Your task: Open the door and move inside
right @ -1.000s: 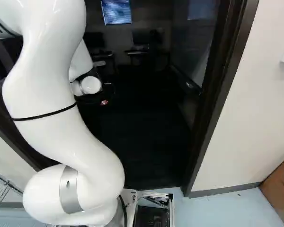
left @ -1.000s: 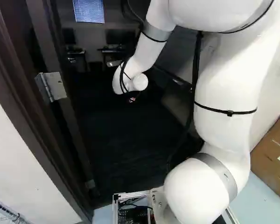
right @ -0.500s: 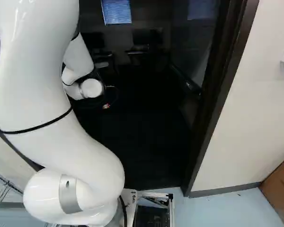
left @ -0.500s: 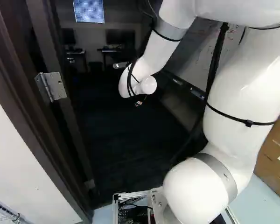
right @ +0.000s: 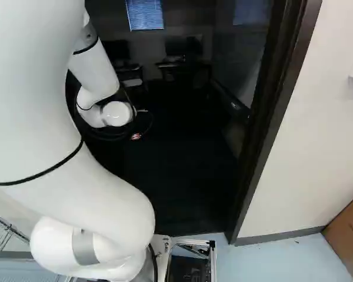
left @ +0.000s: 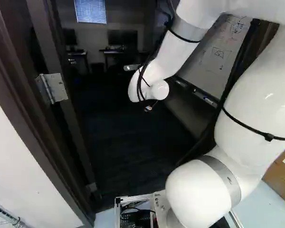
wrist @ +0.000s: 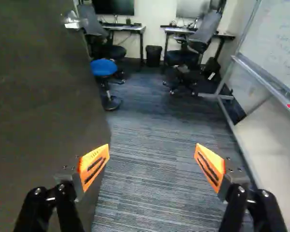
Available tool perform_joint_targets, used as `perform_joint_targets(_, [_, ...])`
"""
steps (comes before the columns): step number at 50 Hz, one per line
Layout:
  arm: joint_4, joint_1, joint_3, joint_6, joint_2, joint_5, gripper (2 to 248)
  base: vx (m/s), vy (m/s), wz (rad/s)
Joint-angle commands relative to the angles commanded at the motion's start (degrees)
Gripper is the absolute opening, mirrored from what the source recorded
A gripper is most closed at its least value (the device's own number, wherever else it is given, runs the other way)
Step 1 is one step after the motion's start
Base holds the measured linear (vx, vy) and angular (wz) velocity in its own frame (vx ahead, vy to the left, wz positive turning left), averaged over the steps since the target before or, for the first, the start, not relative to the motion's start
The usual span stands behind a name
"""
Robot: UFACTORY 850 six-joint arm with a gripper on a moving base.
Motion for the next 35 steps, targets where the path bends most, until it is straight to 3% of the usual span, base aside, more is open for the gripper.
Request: perform_joint_targets(35, [1.0, -6.5, 4.8, 0.0, 4.9, 0.0, 247, 0.0, 0.0, 0.0])
